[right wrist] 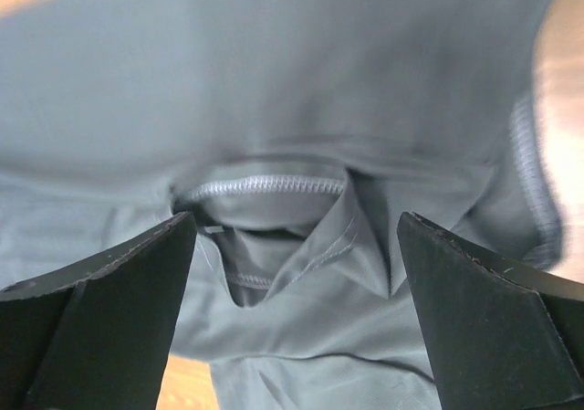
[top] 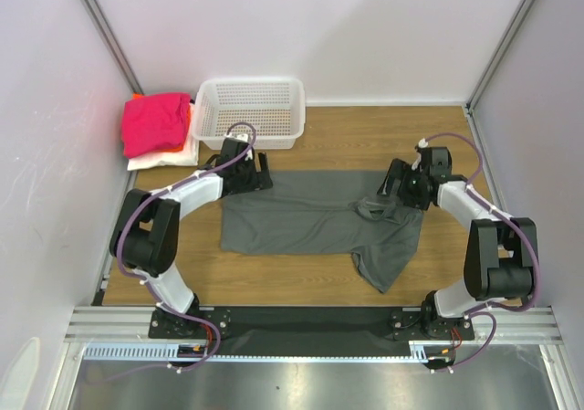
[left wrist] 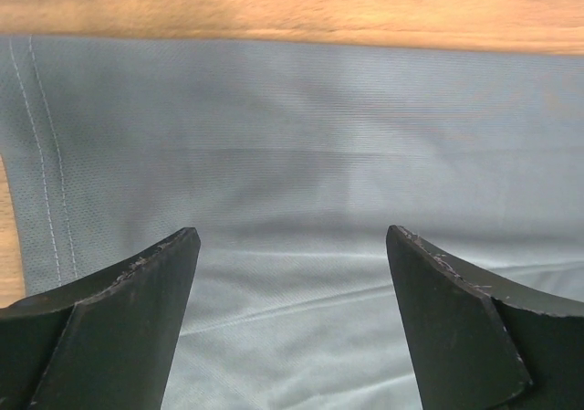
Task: Fold and stack the t-shirts
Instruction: Fold the tshirt
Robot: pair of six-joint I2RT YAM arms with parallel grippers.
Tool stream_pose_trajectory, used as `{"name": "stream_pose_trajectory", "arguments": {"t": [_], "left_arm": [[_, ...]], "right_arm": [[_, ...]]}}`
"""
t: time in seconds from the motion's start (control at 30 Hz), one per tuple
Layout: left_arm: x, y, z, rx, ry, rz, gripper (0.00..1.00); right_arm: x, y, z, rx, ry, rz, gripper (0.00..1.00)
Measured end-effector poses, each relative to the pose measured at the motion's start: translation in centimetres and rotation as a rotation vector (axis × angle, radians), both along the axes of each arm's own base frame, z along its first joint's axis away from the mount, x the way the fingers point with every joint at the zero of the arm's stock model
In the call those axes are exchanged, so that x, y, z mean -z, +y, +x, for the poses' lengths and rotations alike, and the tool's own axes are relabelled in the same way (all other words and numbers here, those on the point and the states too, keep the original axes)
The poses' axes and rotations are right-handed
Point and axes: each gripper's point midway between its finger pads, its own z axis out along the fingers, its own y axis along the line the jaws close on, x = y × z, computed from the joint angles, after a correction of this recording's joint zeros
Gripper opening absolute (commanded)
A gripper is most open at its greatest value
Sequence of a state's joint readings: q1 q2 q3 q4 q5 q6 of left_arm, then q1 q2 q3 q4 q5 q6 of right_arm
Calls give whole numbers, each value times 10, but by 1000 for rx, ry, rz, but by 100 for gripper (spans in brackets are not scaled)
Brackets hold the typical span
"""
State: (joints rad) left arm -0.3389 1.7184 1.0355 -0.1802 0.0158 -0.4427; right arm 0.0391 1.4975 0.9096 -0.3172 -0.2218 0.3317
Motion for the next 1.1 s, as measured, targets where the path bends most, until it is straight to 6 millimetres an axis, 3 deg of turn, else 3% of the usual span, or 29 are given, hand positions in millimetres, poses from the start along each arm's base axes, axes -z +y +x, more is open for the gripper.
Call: {"name": "stream_pose_trajectory", "arguments": {"t": [0.13, 0.43, 0.57, 0.73, 0.8, 0.87, 1.0, 1.1], "left_arm": [[-16, -7, -1, 25, -35, -14, 91], [-26, -25, -6, 89, -51, -49, 91], [-38, -56, 4, 152, -82, -79, 91], [-52, -111, 21, 251, -143, -145, 91], [-52, -130, 26, 279, -153, -175, 91], [-46, -151, 28, 310, -155, -212, 91], [-37, -185, 33, 339, -146, -305, 90], [-30, -207, 31, 350, -130, -380, 90]], "right_arm": [[19, 11, -17, -42, 52, 51, 100], [15, 29, -15, -108, 8, 114, 90], [17, 33, -25, -125, 15, 130, 85], [19, 41, -49, -148, 17, 156, 81], [17, 45, -64, -150, 23, 160, 73], [6, 49, -73, -138, 11, 157, 67], [-12, 38, -79, -56, -31, 122, 64], [-30, 32, -82, -5, -80, 122, 66]]}}
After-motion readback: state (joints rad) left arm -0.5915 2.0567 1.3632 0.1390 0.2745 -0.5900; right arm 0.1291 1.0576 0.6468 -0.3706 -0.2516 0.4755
